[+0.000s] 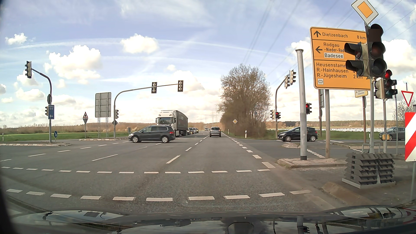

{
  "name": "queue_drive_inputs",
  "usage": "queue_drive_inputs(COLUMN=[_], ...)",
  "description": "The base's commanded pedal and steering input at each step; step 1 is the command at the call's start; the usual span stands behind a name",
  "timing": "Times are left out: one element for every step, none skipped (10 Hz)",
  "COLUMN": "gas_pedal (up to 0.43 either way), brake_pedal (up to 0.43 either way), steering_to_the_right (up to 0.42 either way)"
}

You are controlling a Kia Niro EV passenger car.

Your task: Follow the waypoints while adhering to traffic rules and regulations

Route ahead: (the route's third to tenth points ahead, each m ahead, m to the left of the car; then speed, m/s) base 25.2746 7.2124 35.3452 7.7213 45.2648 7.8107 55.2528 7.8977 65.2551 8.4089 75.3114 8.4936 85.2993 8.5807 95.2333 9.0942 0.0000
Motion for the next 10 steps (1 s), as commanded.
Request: queue_drive_inputs(gas_pedal=[0.000,0.000,0.000,0.000,0.000,0.000,0.000,0.000,0.000,0.000], brake_pedal=[0.317,0.317,0.317,0.317,0.317,0.311,0.311,0.311,0.311,0.311], steering_to_the_right=[-0.004,-0.004,-0.004,-0.004,-0.004,-0.004,-0.004,-0.004,-0.004,-0.004])
